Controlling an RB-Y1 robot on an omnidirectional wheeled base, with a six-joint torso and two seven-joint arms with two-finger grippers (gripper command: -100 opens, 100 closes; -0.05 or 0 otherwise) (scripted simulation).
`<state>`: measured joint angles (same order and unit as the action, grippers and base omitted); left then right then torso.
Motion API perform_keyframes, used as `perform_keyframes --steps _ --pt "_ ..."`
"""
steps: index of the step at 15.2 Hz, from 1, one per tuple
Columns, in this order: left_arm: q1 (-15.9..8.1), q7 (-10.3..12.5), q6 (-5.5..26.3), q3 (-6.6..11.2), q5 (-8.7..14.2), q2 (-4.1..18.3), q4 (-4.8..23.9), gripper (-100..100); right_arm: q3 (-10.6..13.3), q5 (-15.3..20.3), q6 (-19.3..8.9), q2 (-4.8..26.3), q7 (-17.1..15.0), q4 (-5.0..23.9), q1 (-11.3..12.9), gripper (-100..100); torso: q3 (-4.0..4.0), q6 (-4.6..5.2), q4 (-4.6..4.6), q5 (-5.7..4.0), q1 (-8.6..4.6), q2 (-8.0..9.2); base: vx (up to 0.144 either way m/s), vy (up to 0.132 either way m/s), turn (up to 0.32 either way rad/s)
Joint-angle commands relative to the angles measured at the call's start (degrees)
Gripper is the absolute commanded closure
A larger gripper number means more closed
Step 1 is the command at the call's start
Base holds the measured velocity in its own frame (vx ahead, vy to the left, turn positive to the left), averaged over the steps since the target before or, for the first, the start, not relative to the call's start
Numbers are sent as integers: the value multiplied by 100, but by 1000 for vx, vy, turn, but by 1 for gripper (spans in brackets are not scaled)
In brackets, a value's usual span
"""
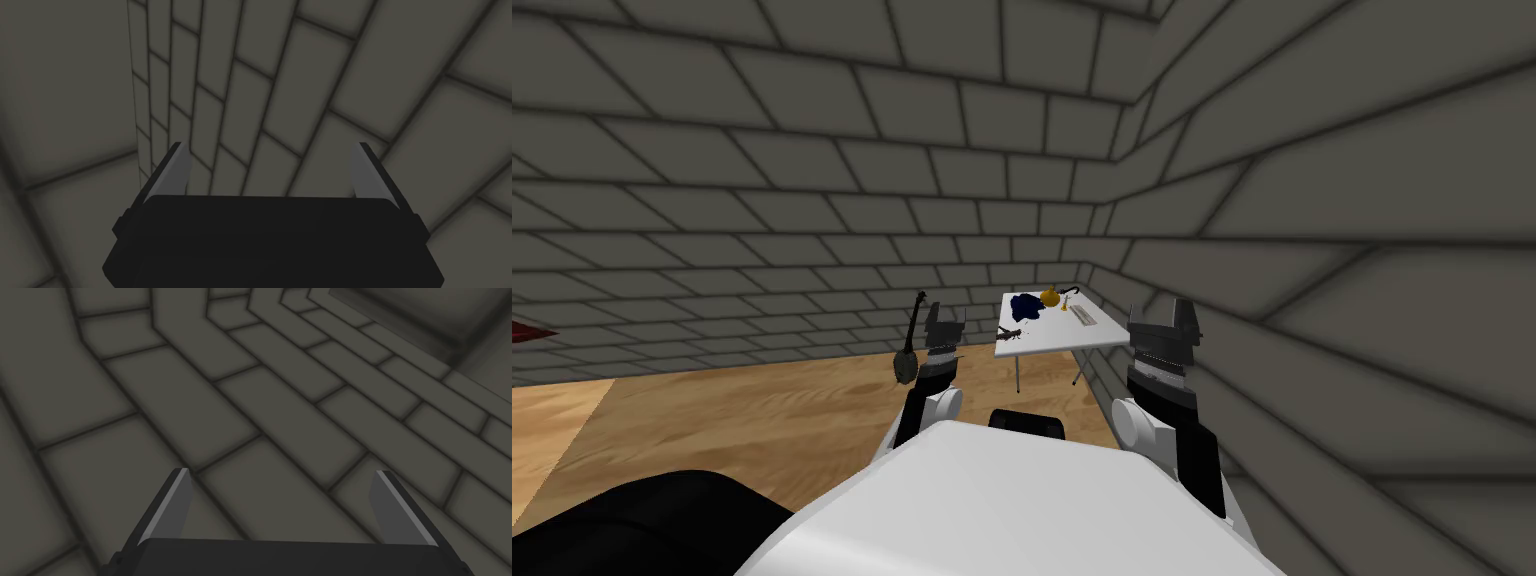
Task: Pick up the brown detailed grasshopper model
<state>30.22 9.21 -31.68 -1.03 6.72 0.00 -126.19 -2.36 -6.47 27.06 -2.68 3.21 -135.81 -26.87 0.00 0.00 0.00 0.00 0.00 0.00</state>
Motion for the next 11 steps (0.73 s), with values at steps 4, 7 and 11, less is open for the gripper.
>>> perform_keyframes --steps 4,7,11 --pt "48 74 281 113 152 468 -9 -100 1 0 0 0 0 0 1 0 1 2 0 -1 -4 1 -2 -17 -92" --pt "100 153 582 234 315 747 -17 -100 1 0 0 0 0 0 1 0 1 3 0 -2 -9 3 -5 -29 -134" --pt "169 256 974 392 527 1017 -28 -100 1 0 0 0 0 0 1 0 1 2 0 -3 -13 2 0 -34 -115"
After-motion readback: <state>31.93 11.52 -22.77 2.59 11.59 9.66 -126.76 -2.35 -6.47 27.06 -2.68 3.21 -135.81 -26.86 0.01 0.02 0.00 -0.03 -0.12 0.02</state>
